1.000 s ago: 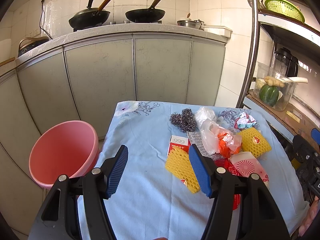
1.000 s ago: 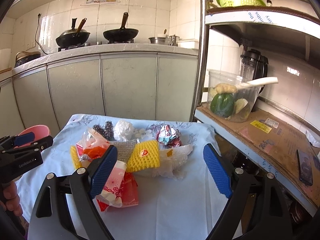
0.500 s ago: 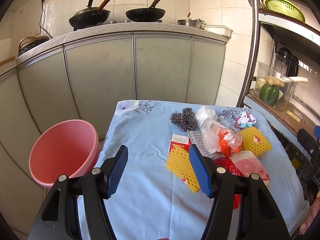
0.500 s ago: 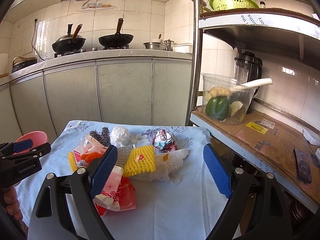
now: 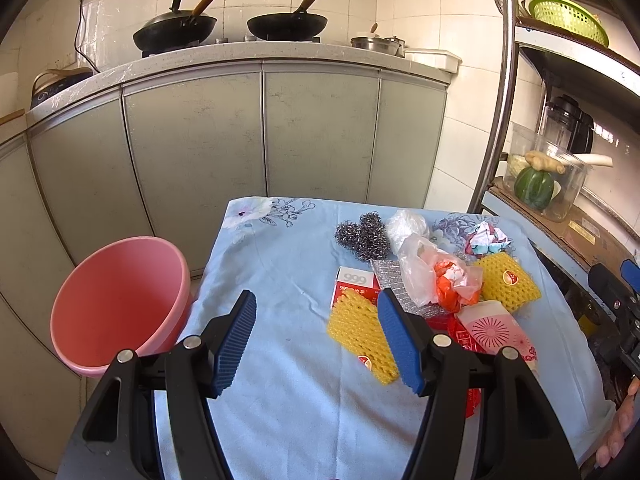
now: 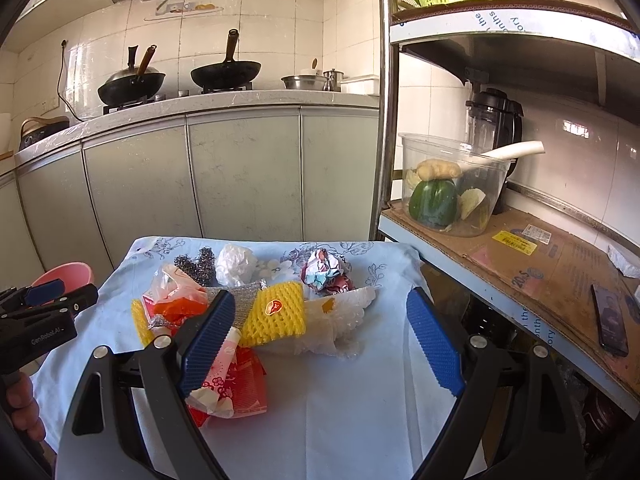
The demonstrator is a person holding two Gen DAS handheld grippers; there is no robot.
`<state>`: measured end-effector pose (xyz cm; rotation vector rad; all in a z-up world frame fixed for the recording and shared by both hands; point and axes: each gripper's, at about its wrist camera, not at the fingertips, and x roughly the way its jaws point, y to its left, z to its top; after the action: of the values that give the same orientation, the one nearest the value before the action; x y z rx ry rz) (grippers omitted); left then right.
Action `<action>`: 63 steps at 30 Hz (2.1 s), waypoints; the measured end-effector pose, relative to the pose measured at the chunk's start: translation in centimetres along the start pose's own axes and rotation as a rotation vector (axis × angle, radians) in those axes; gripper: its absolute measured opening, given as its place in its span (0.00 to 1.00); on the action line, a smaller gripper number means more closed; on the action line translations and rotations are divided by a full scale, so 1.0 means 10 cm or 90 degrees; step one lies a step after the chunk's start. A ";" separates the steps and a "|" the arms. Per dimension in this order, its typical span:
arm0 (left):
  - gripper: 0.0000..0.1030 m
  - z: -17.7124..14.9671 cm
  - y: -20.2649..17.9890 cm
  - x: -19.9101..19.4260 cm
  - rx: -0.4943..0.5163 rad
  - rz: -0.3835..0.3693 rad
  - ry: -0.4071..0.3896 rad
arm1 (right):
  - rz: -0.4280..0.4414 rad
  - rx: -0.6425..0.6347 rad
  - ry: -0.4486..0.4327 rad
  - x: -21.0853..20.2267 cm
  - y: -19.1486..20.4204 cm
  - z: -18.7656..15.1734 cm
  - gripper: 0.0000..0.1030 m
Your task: Collect trash
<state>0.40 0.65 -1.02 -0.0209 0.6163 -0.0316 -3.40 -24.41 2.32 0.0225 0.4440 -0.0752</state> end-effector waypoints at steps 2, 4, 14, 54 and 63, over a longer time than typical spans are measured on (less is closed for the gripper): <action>0.61 0.01 0.01 0.00 0.000 -0.006 0.000 | -0.001 0.002 0.000 0.00 -0.02 0.00 0.85; 0.61 0.02 0.05 0.01 -0.003 -0.007 0.002 | 0.001 0.007 0.002 0.01 -0.04 -0.01 0.85; 0.61 -0.01 0.19 0.11 -0.012 -0.050 0.033 | 0.006 0.015 0.024 0.13 -0.08 -0.07 0.85; 0.05 -0.14 0.05 0.49 0.038 -0.133 0.131 | 0.165 -0.033 0.079 0.34 0.25 -0.01 0.68; 0.05 -0.13 0.28 0.31 0.016 -0.143 0.097 | 0.255 -0.037 0.156 0.59 0.70 0.20 0.68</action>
<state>2.24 3.31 -3.93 -0.0630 0.7644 -0.2599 3.33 -17.91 1.60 0.0635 0.6788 0.3371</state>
